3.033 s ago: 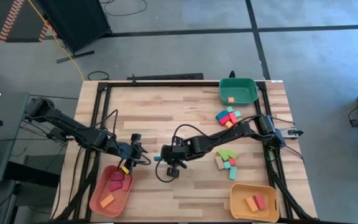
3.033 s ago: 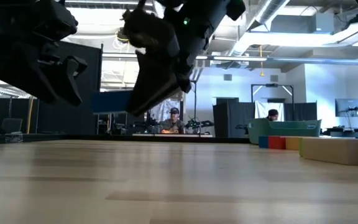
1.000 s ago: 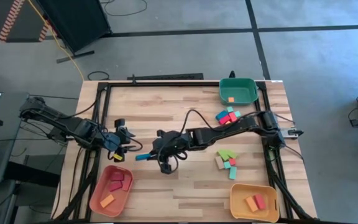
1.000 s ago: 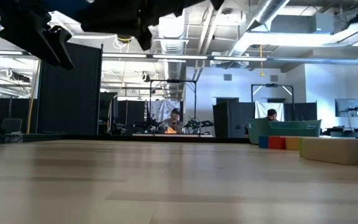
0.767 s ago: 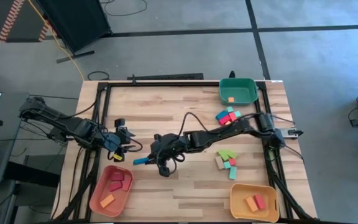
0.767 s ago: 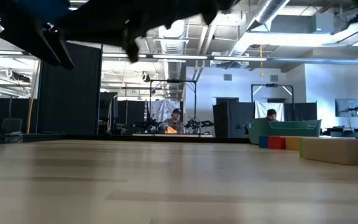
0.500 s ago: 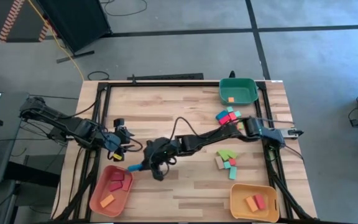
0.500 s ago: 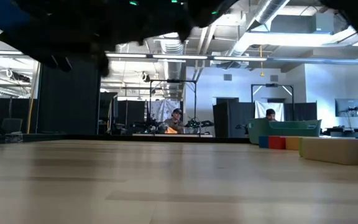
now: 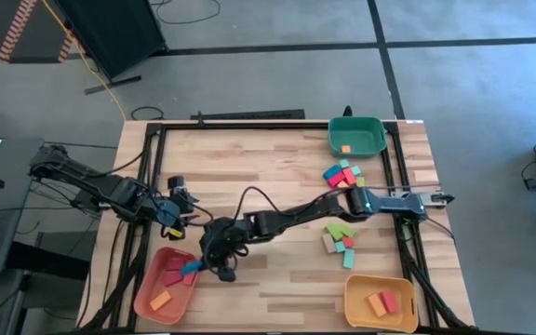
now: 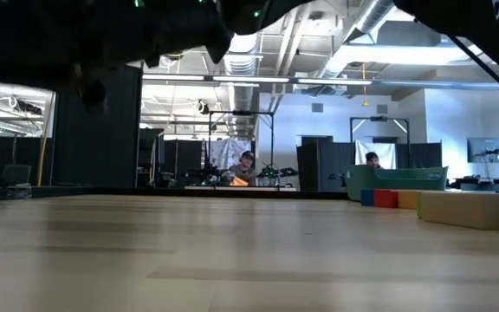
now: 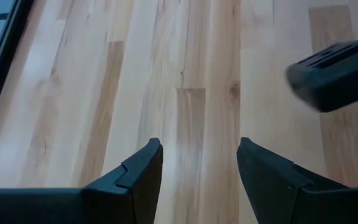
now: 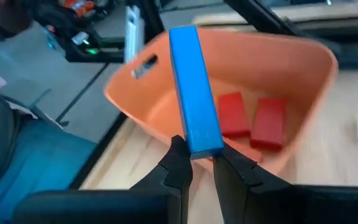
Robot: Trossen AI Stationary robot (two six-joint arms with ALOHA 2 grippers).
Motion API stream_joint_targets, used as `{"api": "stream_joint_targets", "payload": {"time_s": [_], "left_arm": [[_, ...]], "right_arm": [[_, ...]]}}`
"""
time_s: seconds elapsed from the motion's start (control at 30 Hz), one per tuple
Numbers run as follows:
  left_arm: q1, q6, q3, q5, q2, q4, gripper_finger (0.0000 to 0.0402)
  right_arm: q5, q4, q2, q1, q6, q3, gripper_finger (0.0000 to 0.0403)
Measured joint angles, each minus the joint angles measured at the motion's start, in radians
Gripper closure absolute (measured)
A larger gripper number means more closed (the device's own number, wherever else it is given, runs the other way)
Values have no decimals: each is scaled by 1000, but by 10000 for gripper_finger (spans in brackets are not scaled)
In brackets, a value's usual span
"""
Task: Sort blocks by size
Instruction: Put the medium blue rectangular block into the orange bin
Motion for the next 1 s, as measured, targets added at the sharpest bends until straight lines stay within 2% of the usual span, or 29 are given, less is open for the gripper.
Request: {"api": "stream_joint_targets", "payload": {"time_s": [1.0], "left_arm": [[0, -10, 0, -3, -1, 16, 204]], "right_arm": [[33, 36, -2, -21, -17, 1, 320]]}}
